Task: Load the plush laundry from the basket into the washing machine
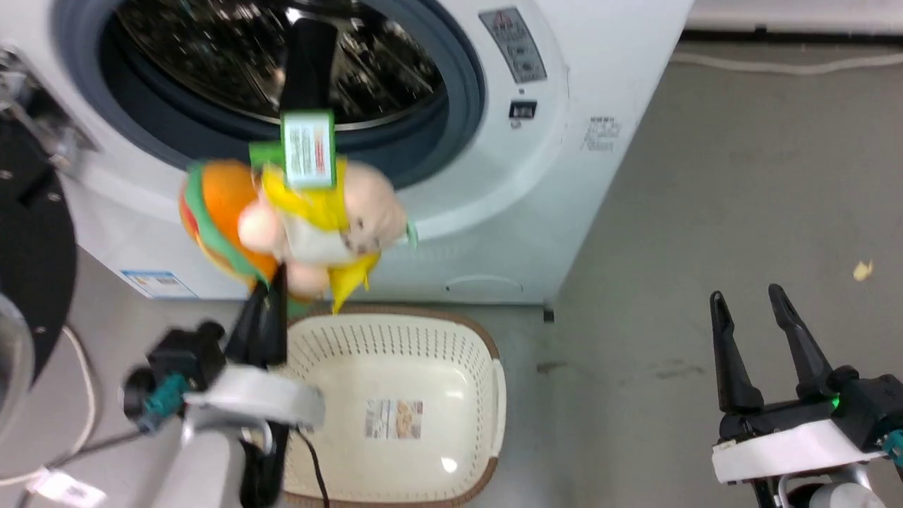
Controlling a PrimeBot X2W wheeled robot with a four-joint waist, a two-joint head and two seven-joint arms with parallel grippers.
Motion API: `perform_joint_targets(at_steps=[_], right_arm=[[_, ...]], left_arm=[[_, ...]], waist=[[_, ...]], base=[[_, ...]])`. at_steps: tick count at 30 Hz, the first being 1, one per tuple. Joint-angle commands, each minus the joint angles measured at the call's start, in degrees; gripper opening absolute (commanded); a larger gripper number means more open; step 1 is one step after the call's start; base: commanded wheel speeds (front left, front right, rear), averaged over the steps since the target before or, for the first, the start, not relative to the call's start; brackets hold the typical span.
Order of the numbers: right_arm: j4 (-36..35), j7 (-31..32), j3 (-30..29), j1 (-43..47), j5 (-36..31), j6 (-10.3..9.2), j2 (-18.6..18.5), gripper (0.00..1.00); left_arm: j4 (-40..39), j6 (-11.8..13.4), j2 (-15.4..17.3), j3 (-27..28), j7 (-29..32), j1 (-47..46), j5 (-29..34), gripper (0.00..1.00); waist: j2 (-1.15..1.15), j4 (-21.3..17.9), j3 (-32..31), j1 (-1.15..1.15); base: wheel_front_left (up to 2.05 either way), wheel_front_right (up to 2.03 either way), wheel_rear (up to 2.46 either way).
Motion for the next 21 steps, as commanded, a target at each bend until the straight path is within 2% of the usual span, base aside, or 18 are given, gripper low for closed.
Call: perform_joint_targets(at_steps=[1,4,10,21], right_arm=[[-0.5,-0.3,0.3,-0.9,0.4,-0.05,0.0,1.0],[-1.1,-0.3,0.5,-2.4,0.7,-0.05,0.0,1.0],[-2.0,-0.3,1.2,-6.5,2.3,-0.05,0.0,1.0],[-1.3,-0.3,3.3,-11.9,7.0,-0.05,0.0,1.0]], left_arm=[[-1.8,0.4,0.6,0.2,-0.3,-2.1,0.6,0.0],[-4.3,0.5,2.3,0.7,2.3,-6.9,0.8,0.0],[-4.9,0.5,7.7,2.0,11.9,-19.5,1.7,0.0],[6.4,-0.8,18.3,0.9,28.3,-45.3,6.5,0.0]], waist=[[0.0,-1.2,3.1,0.0],[0.0,-2.4,7.1,0.0],[0.0,-5.4,15.8,0.0],[0.0,-11.1,27.9,0.0]], base=[[0.0,0.0,0.0],[0.0,0.0,0.0],[0.0,0.0,0.0],[0.0,0.0,0.0]])
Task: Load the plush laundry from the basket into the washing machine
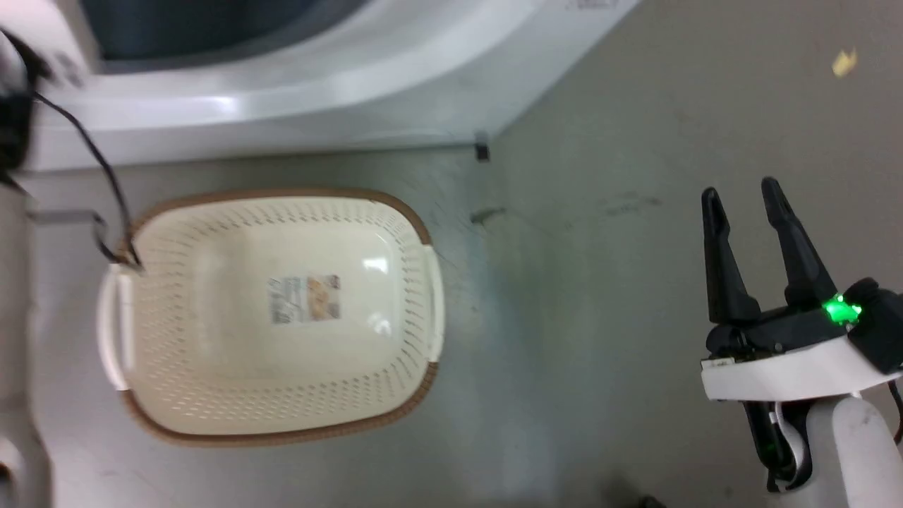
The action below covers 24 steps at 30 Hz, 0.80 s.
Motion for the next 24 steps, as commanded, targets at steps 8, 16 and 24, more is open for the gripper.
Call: perform_joint_targets(at_steps=[8,16,24], right_arm=[[0.2,-0.3,1.1,-2.6,2.2,-0.05,0.0,1.0],[0.5,-0.3,1.5,-3.2,2.7,-0.05,0.0,1.0],[0.9,-0.3,0.4,-3.2,0.9,-0.05,0.0,1.0]], left_arm=[[9.3,-1.1,3.4,-3.1,6.0,-14.9,3.8,0.0],[17.4,-1.9,3.2,-5.7,9.3,-20.3,4.5,0.0],[22.4,-1.7,0.9,-6.0,4.1,-18.2,2.8,1.0]], waist=[[0.0,-5.1,7.0,-0.02],[0.0,-5.3,7.8,-0.02],[0.0,-3.1,3.4,-0.02]], base=[[0.0,0.0,0.0],[0.0,0.0,0.0],[0.0,0.0,0.0]])
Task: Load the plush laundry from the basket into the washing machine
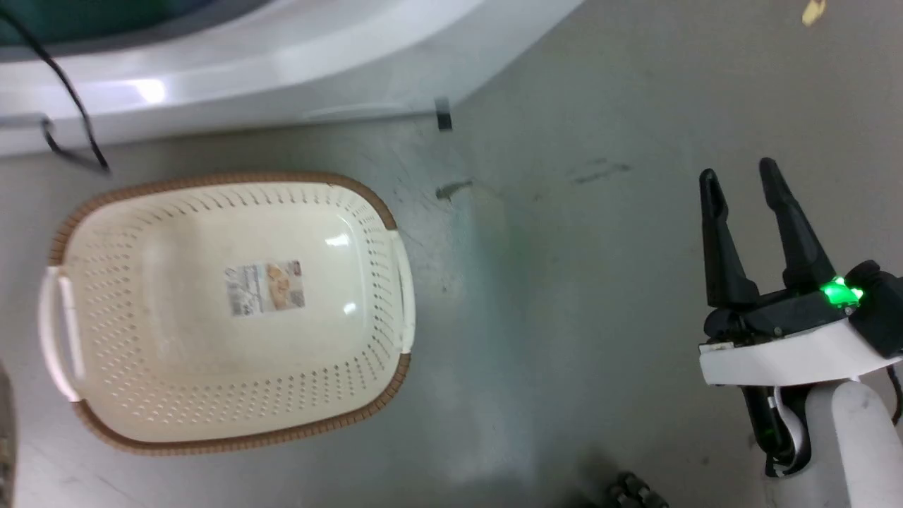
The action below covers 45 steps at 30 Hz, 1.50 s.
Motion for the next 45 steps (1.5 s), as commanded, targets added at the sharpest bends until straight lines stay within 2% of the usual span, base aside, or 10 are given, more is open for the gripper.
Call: perform_joint_targets(at_steps=[1,11,15,19,24,28,31,37,45], right_arm=[[0.1,-0.3,-0.4,-0.6,-0.6,-0.05,0.0,1.0],[0.9,-0.3,-3.7,4.0,-6.3,-0.05,0.0,1.0],[1.3,-0.3,-4.9,6.8,-8.1,-0.05,0.0,1.0],[1.5,-0.3,-5.6,9.7,-9.3,-0.05,0.0,1.0],[1.9,-0.3,-4.7,13.0,-10.5,-0.05,0.0,1.0],[2.0,-0.3,-4.4,15.4,-10.6,-0.05,0.0,1.0],[2.1,-0.3,-4.7,17.1,-10.2,-0.05,0.0,1.0],[2.8,-0.3,-4.0,20.6,-9.4,-0.05,0.0,1.0],[3.2,-0.3,-3.3,21.9,-8.9,-0.05,0.0,1.0]], left_arm=[[0.6,0.2,-0.5,0.0,-1.4,1.5,-0.5,1.0],[1.9,-1.1,-6.3,-0.3,-18.3,17.6,-5.6,1.0],[-1.7,-1.8,-10.4,-0.4,-26.2,27.4,-9.8,1.0],[-7.7,-1.5,-13.3,-0.1,-31.0,38.2,-12.3,1.0],[-18.3,2.1,-16.4,1.6,-33.0,53.0,-13.7,1.0],[-26.8,5.6,-17.6,1.5,-33.3,63.3,-11.9,1.0],[-31.1,7.1,-18.3,1.2,-33.4,69.2,-11.2,1.0],[-33.1,8.5,-18.9,-0.9,-33.4,76.8,-9.0,1.0],[-34.2,10.4,-18.8,-1.5,-33.4,79.3,-6.0,1.0]], waist=[[-0.01,1.3,-2.6,0.0],[-0.01,7.1,-19.5,0.0],[-0.01,10.0,-26.3,0.0],[-0.01,12.4,-31.6,0.0],[-0.01,13.9,-36.0,0.0],[-0.01,14.7,-38.5,0.0],[-0.01,15.3,-39.8,0.0],[-0.01,16.1,-41.8,0.0],[-0.01,16.4,-42.2,0.0]], base=[[0.0,0.0,0.0],[0.0,0.0,0.0],[0.0,0.0,0.0],[0.0,0.0,0.0],[0.0,0.0,0.0],[0.0,0.0,0.0],[0.0,0.0,0.0],[0.0,0.0,0.0],[0.0,0.0,0.0]])
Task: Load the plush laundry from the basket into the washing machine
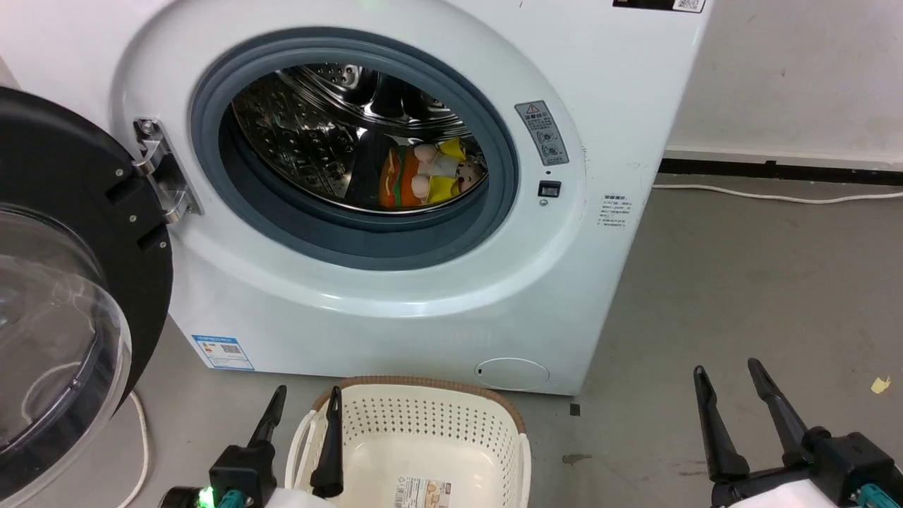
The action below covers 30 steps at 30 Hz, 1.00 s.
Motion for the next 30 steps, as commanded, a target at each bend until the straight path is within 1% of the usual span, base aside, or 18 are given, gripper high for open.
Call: perform_joint_targets(at_steps=[1,2,30], right_arm=[[0.2,-0.3,0.1,0.9,0.4,-0.05,0.0,1.0],[0.0,0.0,0.0,0.0,0.1,0.0,0.0,0.0],[-0.7,2.9,0.5,-0.7,-1.2,-0.01,0.0,0.0]], left_arm=[[-0.4,0.3,0.0,0.1,-0.3,0.8,0.6,1.0],[-0.2,0.0,0.0,0.1,0.0,0.2,0.5,0.0],[-2.0,-1.0,-1.0,2.2,2.9,0.0,2.9,0.0]], waist=[[0.0,0.1,0.1,0.0],[0.0,0.1,0.1,0.0],[0.0,0.0,-0.1,0.0]], base=[[0.0,0.0,0.0],[0.0,0.0,0.0],[0.0,0.0,0.0]])
